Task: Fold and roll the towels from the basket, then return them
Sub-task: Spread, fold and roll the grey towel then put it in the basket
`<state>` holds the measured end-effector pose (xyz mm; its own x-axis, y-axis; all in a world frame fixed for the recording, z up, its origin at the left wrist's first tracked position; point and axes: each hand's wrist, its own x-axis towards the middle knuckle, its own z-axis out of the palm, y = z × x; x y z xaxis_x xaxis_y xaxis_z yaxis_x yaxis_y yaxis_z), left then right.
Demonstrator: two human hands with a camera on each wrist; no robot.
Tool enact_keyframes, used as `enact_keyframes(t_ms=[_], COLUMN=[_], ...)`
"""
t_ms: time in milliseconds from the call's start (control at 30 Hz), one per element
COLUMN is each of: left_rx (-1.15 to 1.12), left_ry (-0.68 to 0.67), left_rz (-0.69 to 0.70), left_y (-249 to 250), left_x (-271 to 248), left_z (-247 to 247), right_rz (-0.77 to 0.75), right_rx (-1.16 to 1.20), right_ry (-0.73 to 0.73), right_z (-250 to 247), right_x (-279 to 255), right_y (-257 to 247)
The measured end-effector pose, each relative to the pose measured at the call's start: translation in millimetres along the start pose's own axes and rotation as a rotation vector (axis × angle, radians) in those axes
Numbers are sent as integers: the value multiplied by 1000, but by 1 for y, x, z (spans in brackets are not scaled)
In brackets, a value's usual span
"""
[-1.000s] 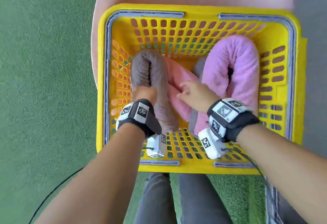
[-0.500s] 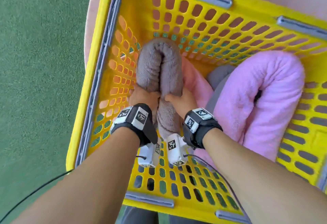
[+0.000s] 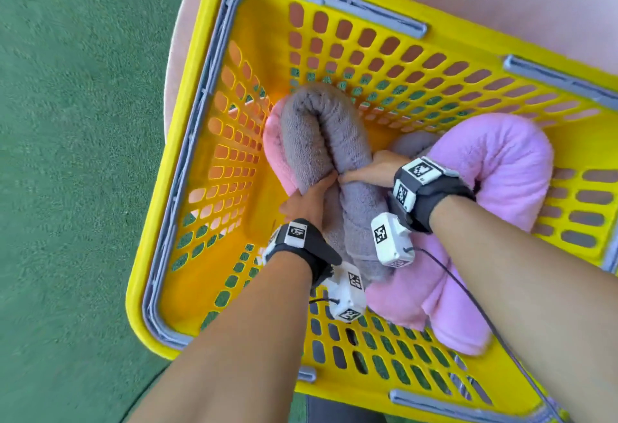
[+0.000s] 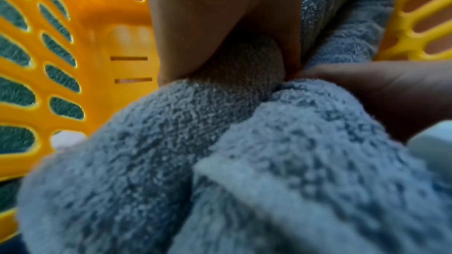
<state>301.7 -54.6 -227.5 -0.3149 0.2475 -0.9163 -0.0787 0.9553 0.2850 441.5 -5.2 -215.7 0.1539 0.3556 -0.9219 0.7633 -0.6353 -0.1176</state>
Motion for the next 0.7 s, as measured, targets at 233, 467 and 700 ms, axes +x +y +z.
enact_keyframes(t_ms=[233,467,700], left_rx=[-73,349,786], left_ry=[-50,2,-30], left_rz=[41,266,440], left_y=[14,51,77], left_x=[-4,-29,-21], left_z=[-15,-58,-66], right_rz=[-9,-11,114], right_rx=[215,654,1051], right_ry=[34,190,269], right_z=[7,41,92], right_x=[-7,-59,-66], right_y=[-5,2,5])
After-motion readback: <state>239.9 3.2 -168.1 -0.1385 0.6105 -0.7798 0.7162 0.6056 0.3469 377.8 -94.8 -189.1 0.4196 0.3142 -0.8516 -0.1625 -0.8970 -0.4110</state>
